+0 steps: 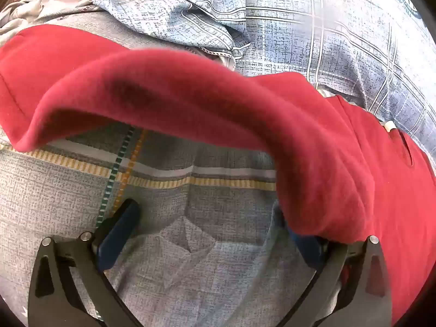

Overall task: Fold small clothes
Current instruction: 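Lay the red sweater flat on the bed with both tools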

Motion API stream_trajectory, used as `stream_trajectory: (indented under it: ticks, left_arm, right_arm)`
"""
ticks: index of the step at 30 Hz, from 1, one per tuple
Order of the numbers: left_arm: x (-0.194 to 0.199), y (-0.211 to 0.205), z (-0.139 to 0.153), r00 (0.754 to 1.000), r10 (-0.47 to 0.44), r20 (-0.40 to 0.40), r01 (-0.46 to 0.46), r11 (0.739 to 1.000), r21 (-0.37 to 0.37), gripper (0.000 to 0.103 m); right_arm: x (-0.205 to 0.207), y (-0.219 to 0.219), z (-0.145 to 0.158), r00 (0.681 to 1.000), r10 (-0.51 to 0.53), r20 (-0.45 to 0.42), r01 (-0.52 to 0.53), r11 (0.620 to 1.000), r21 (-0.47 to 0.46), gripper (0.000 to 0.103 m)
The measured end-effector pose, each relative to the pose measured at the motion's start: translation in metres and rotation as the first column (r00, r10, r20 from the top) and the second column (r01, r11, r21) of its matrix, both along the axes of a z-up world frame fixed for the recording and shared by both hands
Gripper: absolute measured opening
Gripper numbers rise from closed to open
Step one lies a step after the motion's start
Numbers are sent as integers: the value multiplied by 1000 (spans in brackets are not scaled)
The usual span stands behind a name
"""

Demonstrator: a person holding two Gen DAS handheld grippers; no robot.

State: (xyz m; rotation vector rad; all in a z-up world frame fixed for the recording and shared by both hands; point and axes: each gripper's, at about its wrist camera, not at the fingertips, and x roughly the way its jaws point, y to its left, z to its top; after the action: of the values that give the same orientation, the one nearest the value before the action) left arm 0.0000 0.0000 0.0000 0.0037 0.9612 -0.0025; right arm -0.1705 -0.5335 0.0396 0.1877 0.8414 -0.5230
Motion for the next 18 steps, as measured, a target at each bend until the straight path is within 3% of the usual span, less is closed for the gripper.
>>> stream_trajectory:
  ticks: [11, 18]
  left_arm:
    - [-2, 4, 1, 1000, 7, -11, -7, 1000, -12, 103]
    - [-16, 8, 7, 992, -14, -124, 6, 998, -62, 103]
  right_arm:
    - [0, 0, 0, 1000, 0, 0, 0, 1000, 1, 102]
    - [0, 0, 0, 1000, -2, -2, 2, 1000, -2, 102]
